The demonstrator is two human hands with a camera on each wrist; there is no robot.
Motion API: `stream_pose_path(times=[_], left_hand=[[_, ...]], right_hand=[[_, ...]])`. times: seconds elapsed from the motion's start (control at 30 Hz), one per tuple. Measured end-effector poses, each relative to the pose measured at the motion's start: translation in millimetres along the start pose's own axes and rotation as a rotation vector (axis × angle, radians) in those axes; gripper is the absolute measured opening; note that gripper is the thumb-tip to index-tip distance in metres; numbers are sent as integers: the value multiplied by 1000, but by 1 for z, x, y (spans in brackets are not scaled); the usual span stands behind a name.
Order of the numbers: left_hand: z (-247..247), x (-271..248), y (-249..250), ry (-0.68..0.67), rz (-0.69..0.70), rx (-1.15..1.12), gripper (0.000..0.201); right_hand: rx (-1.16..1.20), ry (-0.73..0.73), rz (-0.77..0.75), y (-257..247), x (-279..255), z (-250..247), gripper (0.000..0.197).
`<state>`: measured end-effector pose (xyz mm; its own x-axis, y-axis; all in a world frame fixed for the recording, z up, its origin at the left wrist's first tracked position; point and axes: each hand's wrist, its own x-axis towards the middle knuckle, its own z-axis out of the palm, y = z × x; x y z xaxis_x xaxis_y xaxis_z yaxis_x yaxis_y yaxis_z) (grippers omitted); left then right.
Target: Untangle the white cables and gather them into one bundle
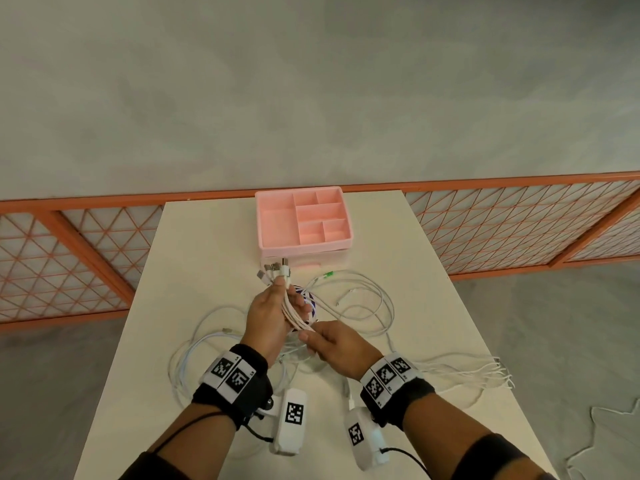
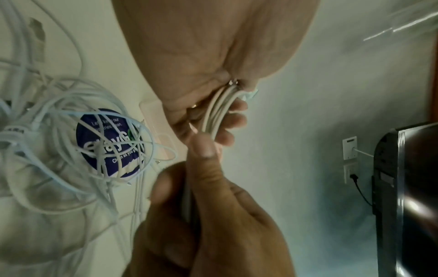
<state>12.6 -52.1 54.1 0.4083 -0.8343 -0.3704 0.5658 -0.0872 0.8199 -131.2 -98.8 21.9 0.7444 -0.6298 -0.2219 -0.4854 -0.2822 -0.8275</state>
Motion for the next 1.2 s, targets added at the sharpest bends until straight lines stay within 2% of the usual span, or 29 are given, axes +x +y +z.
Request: stream_pose_path(times=[0.17,0.3,0.4,0.53,0.63,0.77,0.87,0.93,1.03,1.1,1.2], left_hand=[[0,0,-2,-117,-38,70,17],[2,1,-8,-62,-60,17,21],[2,1,-15,-9,-129,-95,24],[-7,8,-14,61,-189,-211,25],[-10,12,-14,70,-180,-197,23],[-10,9,-22,21,-158,-124,27],[-11,3,-26,-57,-173,36,25],[-13,-2,-26,-123,-217,155,24],[-17,-8,-26,-189,-296,273,26],[-17,-10,-26,-217,-333,306,27],[-15,-11,-26,-214,-317,326,25]], right_hand=[[9,6,25,9,-4,-2,42],[-9,-18,11,13,-5,0,42],[-1,-18,21,20,-12,4,45],[7,34,208,45,-30,10,60],[-36,40,289,64,-40,11,58],[-69,-36,304,70,-43,13,45],[-162,-129,321,74,-42,3,29],[-261,-104,295,76,-38,-7,19],[-373,-85,266,77,-27,-16,35],[-479,-173,255,81,-22,-12,44],[-547,-285,263,92,-23,1,40]])
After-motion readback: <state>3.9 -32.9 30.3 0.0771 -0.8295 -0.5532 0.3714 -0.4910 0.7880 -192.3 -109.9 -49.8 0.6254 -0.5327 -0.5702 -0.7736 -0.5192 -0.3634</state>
